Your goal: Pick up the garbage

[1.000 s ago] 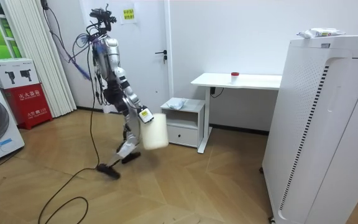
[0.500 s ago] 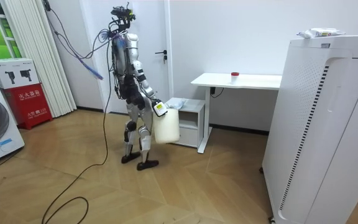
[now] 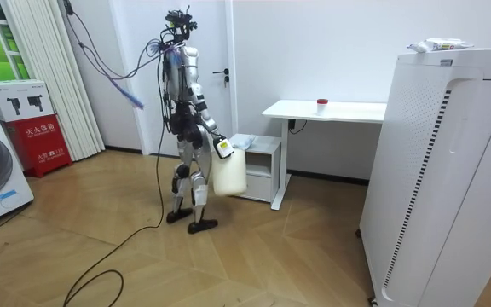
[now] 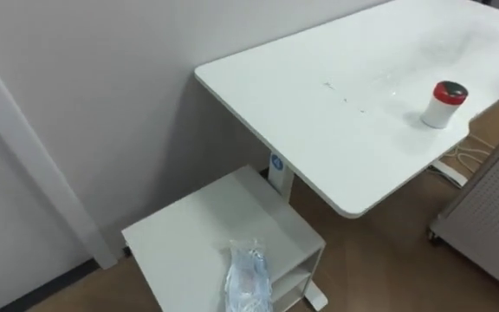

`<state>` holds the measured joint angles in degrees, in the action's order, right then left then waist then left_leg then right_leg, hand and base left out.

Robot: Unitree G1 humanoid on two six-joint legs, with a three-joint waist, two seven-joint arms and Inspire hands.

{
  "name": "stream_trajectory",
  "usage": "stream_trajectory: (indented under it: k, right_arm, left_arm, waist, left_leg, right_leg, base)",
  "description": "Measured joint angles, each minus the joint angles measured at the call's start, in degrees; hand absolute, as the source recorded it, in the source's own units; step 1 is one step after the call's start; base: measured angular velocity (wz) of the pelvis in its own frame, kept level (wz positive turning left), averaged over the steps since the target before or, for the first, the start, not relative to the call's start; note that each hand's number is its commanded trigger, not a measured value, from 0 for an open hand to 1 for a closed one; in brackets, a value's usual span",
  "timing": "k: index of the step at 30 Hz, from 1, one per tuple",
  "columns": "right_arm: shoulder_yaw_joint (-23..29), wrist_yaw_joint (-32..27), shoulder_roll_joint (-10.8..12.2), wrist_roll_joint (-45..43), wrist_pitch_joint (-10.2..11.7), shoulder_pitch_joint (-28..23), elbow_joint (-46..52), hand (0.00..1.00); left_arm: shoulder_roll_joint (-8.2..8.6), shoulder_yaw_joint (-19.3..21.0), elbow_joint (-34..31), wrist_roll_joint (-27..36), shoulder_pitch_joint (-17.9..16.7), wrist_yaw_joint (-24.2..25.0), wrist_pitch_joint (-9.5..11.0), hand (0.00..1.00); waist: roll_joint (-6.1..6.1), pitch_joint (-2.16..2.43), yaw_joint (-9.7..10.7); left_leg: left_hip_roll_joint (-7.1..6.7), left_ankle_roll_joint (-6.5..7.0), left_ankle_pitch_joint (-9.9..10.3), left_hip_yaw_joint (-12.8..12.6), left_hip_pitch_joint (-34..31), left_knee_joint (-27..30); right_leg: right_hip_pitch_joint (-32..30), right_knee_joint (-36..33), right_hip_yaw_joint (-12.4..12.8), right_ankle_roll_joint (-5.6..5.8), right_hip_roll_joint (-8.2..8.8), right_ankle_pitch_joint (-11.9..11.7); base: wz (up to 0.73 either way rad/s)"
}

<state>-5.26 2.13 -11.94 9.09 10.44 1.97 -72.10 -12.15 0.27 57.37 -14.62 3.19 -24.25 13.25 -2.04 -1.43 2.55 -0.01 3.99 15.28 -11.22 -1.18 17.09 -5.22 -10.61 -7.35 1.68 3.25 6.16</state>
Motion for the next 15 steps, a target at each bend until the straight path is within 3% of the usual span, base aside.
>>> stream_trajectory:
  k: [1, 2, 3, 4, 5, 8, 9, 11, 15]
  right_arm:
    - [-1.0, -0.1, 0.2, -1.0, 0.2, 1.8, -1.1, 1.0]
    - [-1.0, -0.7, 0.0, -1.7, 0.8, 2.5, -2.3, 1.0]
    - [-0.1, -1.0, 0.0, -1.8, 0.9, 3.1, -3.0, 1.0]
    - [0.3, -1.8, 0.2, -1.6, 0.6, 4.4, -4.0, 1.0]
    - [-0.6, -2.1, 0.2, -0.7, 0.2, 6.2, -4.6, 1.0]
    - [-4.6, -2.0, 0.2, -0.3, -0.1, 8.5, -4.2, 1.0]
    - [-5.0, -2.0, 0.2, -0.3, -0.4, 8.8, -3.9, 1.0]
    - [-5.3, -2.4, 0.2, -0.6, -1.3, 10.1, -3.4, 1.0]
    - [-5.7, -4.2, -0.6, 2.3, -1.7, 11.1, -1.9, 1.0]
  left_arm:
    - [-0.35, -1.3, 0.5, 0.4, 2.8, -1.0, 0.8, 0.0]
    - [-0.03, -3.4, 1.0, 0.4, 6.6, -1.5, 2.1, 0.0]
    - [0.01, -4.2, 0.9, 0.3, 8.8, -1.6, 3.0, 0.0]
    - [-0.27, -5.5, 0.5, -0.1, 13.1, -2.4, 4.4, 0.0]
    - [-0.19, -6.3, 0.6, -0.1, 15.2, -3.5, 4.6, 0.0]
    - [-0.47, -8.0, 2.3, 0.1, 18.0, -5.7, 4.6, 0.0]
    - [-0.48, -8.1, 2.5, 0.2, 18.8, -6.0, 4.6, 0.0]
    - [-0.75, -7.9, 2.6, 1.4, 22.2, -7.4, 4.7, 0.0]
    - [-0.79, -8.0, 2.7, 2.8, 25.2, -8.9, 5.7, 0.0]
  waist:
    - [0.67, -0.91, 0.7]
    - [0.57, -0.91, 1.3]
    - [0.05, -0.73, 1.4]
    - [-0.25, -0.66, 1.2]
    - [-0.16, -0.7, 0.1]
    - [-0.98, -1.16, 0.2]
    - [-1.17, -1.28, 0.6]
    - [-2.33, -2.14, 2.7]
    - [-2.8, -2.75, 4.0]
  left_leg:
    - [-0.3, -1.91, 0.6, -0.9, -6.0, 8.6]
    - [0.09, -2.65, 0.6, 0.7, -12.4, 8.5]
    - [1.12, -2.97, -0.3, 1.1, -16.1, 6.3]
    - [2.91, 0.09, -5.4, -0.7, -21.8, 7.8]
    - [2.99, 0.61, -5.3, -3.6, -23.0, 8.8]
    - [3.2, 0.71, -5.2, -4.3, -23.4, 9.8]
    - [3.25, 0.75, -5.1, -4.3, -23.5, 9.7]
    - [3.67, 1.16, -5.0, -3.8, -25.8, 10.2]
    - [4.65, 1.03, -4.9, -4.3, -29.7, 12.5]
  right_leg:
    - [-0.2, 0.6, 4.6, 0.44, 1.86, -0.3]
    - [-1.7, 0.6, 8.9, 0.96, 2.42, -0.6]
    - [-3.5, -0.5, 9.2, 1.74, 2.5, -0.1]
    - [-8.3, -5.0, 9.4, 3.86, 3.22, 3.0]
    - [-11.6, -8.4, 7.7, 4.3, 4.0, 4.0]
    - [-13.0, -9.3, 3.2, 3.58, 4.23, 3.3]
    - [-13.1, -9.2, 3.1, 3.65, 4.17, 3.3]
    - [-16.7, -13.0, 2.9, 3.15, 3.77, 3.7]
    - [-22.6, -18.8, 2.9, 2.06, 3.77, 4.6]
  base:
    - [0.43]
    - [0.63]
    - [0.64]
    - [0.13]
    - [-0.17]
    - [-0.47]
    - [-0.19]
    - [0.0]
    - [-0.17]
